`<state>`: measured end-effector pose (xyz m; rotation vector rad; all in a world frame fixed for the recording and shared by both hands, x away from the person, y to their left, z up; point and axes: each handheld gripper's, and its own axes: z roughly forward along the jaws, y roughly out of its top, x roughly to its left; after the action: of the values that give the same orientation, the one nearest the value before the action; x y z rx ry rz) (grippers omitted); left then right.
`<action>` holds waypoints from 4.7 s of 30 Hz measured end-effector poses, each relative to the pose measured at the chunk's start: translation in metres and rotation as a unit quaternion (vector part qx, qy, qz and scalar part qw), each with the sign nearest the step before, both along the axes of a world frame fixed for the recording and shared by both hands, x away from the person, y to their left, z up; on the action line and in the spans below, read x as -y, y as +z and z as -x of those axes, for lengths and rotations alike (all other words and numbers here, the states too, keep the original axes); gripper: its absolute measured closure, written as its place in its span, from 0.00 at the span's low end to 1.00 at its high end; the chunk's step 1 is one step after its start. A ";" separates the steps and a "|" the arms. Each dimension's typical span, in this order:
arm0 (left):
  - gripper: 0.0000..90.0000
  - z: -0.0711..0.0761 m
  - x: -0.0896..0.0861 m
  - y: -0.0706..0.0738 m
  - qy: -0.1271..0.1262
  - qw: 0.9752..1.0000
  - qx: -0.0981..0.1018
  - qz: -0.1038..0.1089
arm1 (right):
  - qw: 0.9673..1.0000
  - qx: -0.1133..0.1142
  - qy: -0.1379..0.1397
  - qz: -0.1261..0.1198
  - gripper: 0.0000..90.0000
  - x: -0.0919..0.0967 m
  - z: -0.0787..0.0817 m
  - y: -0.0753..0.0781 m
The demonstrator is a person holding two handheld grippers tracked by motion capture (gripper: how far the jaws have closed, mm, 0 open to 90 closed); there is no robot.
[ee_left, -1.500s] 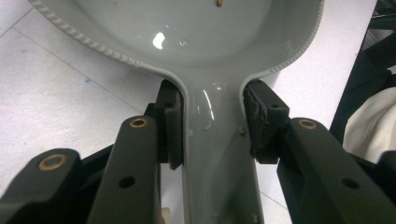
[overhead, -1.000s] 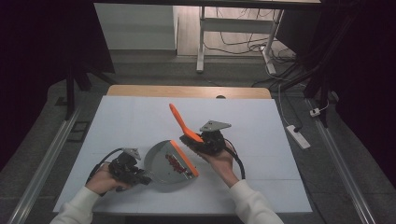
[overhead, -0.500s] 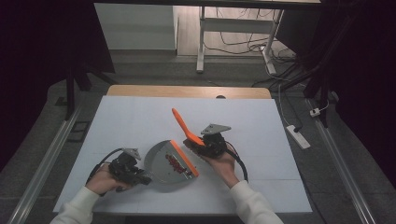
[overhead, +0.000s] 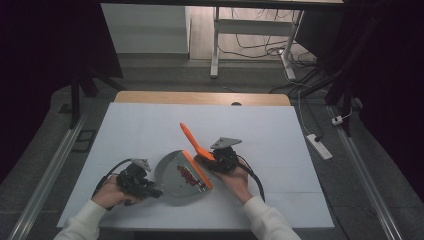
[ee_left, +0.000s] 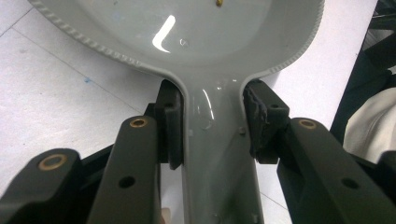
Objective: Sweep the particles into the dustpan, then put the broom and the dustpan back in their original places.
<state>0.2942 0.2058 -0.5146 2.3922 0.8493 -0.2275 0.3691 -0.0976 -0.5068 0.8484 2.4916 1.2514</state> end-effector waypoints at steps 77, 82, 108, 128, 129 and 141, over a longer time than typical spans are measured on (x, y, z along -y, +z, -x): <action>0.68 0.012 -0.008 0.008 0.068 0.996 0.046 0.029 | 0.999 0.025 -0.037 -0.030 0.78 0.084 0.020 0.042; 0.68 0.017 -0.008 0.009 0.084 0.995 0.049 0.036 | 0.999 0.030 -0.035 -0.015 0.78 0.098 0.028 0.041; 0.68 0.025 -0.017 0.010 0.145 0.986 0.061 0.055 | 0.999 0.022 -0.038 0.001 0.78 0.127 0.038 0.041; 0.68 0.039 -0.027 0.004 0.245 0.965 0.067 0.065 | 0.999 0.006 -0.043 -0.009 0.78 0.142 0.040 0.043; 0.68 0.039 -0.028 0.003 0.250 0.964 0.067 0.066 | 0.999 0.006 -0.043 -0.008 0.78 0.143 0.040 0.043; 0.68 0.047 -0.034 0.002 0.302 0.948 0.075 0.068 | 0.999 -0.003 -0.042 -0.002 0.78 0.146 0.041 0.038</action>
<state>0.2476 0.2395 -0.5124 1.8848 1.3880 0.1352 0.3280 -0.2440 -0.4691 0.9492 2.4321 1.2274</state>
